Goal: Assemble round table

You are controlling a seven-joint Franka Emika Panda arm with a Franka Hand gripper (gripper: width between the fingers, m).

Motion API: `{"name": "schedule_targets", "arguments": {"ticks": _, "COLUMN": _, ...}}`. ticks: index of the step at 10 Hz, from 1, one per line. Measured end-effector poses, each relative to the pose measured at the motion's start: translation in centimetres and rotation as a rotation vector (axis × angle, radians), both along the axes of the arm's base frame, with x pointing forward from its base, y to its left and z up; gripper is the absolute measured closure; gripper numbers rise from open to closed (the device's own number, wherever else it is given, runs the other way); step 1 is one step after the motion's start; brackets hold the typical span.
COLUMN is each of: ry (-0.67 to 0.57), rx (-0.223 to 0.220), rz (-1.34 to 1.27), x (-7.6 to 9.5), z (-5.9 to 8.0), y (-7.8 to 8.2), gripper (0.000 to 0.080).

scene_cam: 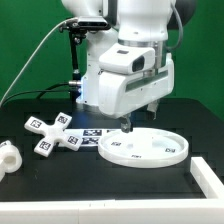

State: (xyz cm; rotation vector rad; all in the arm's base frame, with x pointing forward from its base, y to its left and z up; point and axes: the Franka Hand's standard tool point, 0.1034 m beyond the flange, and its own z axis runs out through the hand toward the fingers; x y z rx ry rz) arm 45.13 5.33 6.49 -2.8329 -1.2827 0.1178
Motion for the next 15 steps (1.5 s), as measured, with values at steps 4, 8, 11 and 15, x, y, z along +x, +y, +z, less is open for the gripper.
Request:
{"name": "schedule_targets", "arguments": {"ticks": 4, "ry": -0.013, "rx": 0.001, "rz": -0.012, "x": 0.0, "z": 0.0, "y": 0.2, "gripper": 0.015}}
{"name": "schedule_targets", "arguments": {"ticks": 8, "ry": -0.043, "rx": 0.018, "rz": -0.014, "x": -4.0, "z": -2.7, "y": 1.6, "gripper": 0.015}}
{"name": "schedule_targets", "arguments": {"ticks": 11, "ry": -0.05, "rx": 0.034, "rz": -0.017, "x": -4.5, "z": -5.1, "y": 1.8, "gripper": 0.015}}
{"name": "schedule_targets", "arguments": {"ticks": 15, "ry": -0.048, "rx": 0.036, "rz": -0.016, "x": -4.7, "z": -5.5, "y": 1.6, "gripper": 0.0326}}
